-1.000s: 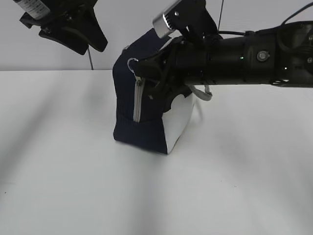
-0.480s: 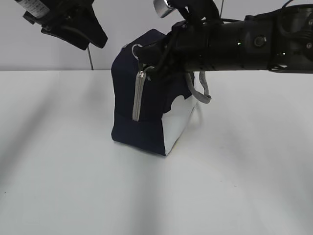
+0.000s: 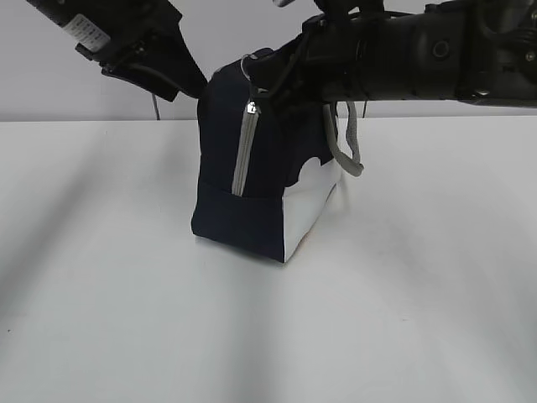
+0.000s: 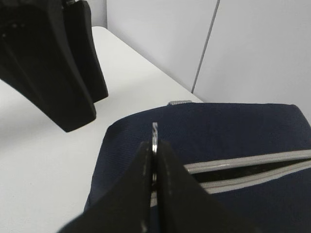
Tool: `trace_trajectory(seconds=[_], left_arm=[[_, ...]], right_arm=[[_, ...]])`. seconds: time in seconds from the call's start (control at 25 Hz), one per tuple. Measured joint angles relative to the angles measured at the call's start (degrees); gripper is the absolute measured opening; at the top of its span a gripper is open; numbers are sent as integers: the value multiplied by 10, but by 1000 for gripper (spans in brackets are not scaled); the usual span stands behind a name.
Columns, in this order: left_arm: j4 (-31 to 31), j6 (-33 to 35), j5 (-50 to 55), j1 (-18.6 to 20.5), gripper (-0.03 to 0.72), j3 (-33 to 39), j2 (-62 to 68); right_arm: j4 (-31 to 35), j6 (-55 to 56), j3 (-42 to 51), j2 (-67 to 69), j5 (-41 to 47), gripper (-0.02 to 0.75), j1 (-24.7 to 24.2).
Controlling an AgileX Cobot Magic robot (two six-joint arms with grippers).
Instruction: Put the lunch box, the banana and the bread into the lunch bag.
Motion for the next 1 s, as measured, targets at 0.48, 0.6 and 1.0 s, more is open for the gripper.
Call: trace_trajectory(seconds=[0.48,0.6,1.0], left_arm=[[-9,30,8,0,379,0,38],[-11,33,4,0,379,0,44],[-44,79,-8,0,379,0,45]], right_arm=[[73,30,0,0,19,-16,0],[107,31,0,0,29,-16,0],[90,31,0,-28,35,-16,-2]])
